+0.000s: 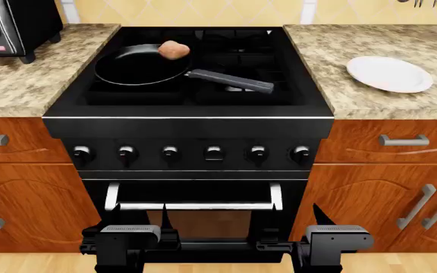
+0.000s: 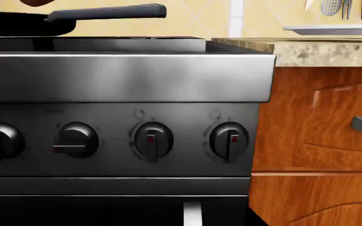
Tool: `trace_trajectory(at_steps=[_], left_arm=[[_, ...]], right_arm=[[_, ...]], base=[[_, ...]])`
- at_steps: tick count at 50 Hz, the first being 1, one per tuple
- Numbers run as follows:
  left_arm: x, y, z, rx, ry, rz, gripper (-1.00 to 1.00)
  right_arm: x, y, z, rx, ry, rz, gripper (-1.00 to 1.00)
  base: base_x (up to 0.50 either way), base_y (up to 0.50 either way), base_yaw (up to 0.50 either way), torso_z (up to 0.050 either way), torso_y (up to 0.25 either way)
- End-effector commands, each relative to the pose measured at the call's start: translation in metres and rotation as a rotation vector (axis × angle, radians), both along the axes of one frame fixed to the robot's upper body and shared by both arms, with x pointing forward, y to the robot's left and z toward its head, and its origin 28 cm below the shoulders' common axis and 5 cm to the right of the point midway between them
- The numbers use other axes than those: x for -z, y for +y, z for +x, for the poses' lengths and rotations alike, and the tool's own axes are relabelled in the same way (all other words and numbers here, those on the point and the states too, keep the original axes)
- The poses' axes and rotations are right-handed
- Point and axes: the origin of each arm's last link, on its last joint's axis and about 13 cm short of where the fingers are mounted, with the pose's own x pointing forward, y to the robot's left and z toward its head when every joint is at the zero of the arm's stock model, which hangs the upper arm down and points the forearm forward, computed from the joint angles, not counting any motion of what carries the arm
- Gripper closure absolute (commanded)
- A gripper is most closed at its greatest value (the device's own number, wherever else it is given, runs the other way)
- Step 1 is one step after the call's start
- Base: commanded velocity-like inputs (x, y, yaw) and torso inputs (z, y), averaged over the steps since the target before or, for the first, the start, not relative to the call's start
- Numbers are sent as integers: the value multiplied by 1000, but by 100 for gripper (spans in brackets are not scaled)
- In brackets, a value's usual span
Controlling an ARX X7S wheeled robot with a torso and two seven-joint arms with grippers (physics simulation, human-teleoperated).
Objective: Pick up the pan and dump the vegetables in it onto the plate. Then return the pan to the stove.
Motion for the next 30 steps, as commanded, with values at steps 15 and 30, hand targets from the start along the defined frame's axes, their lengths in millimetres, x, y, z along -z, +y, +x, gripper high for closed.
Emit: trace_trajectory(at_steps=[15,30], left_arm=[[-39,8,-12,-14,-133,-13,-100],[-101,19,-44,-43,-374,-74,-100]], right_arm=[[-58,1,-22,-117,-182,4,-100],[-125,-15,-41,-137,-351,4,-100]], base=[[0,0,0,0,0],[0,0,0,0,0]])
